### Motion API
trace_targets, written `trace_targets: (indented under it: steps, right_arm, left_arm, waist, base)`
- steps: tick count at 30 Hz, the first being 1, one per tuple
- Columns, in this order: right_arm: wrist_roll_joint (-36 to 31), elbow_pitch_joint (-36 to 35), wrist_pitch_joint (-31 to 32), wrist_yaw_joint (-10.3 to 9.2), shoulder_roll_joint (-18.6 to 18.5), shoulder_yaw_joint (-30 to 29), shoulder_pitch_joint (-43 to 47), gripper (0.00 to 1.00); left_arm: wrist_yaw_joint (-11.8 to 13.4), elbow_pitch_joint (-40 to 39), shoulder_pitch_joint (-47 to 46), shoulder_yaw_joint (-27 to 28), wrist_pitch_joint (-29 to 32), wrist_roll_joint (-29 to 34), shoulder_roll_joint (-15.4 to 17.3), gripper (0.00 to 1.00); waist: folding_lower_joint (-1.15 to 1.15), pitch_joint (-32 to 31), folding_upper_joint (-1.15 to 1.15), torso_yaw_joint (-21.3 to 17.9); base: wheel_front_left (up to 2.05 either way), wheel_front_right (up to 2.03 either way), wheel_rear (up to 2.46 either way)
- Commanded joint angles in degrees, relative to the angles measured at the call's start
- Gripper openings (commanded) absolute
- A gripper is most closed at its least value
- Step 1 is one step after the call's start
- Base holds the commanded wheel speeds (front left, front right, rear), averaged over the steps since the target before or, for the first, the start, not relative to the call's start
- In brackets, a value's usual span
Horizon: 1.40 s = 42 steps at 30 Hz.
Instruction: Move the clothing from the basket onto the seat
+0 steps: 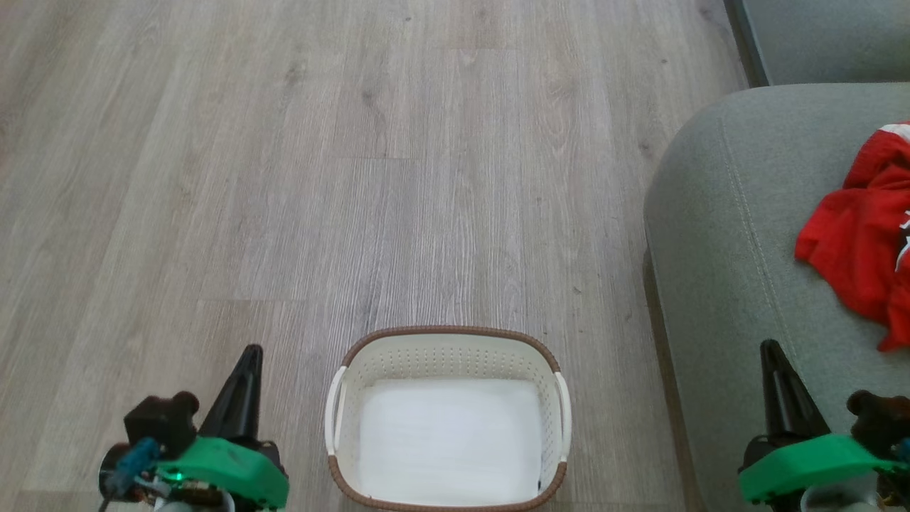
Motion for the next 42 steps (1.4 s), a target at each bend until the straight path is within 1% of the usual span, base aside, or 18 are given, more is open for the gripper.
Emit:
trace_targets:
  steps: [1, 42]
  right_arm:
    - [1.57, -1.69, 0.45, 0.0, -0.53, -0.31, -1.84, 0.0]
    - [25.68, -0.21, 6.99, -0.01, 1.14, -1.3, -5.15, 0.0]
  left_arm:
    - [-0.28, -1.88, -2.5, 0.99, 0.34, -1.48, 0.38, 0.0]
    - [-2.07, -1.56, -3.97, 7.38, 7.11, -25.5, -2.51, 0.0]
  waist:
    - [0.0, -0.02, 0.0, -0.05]
    - [0.0, -0.54, 0.0, -1.26]
  base:
    - [0.0, 0.0, 0.0]
    - [0.0, 0.0, 0.0]
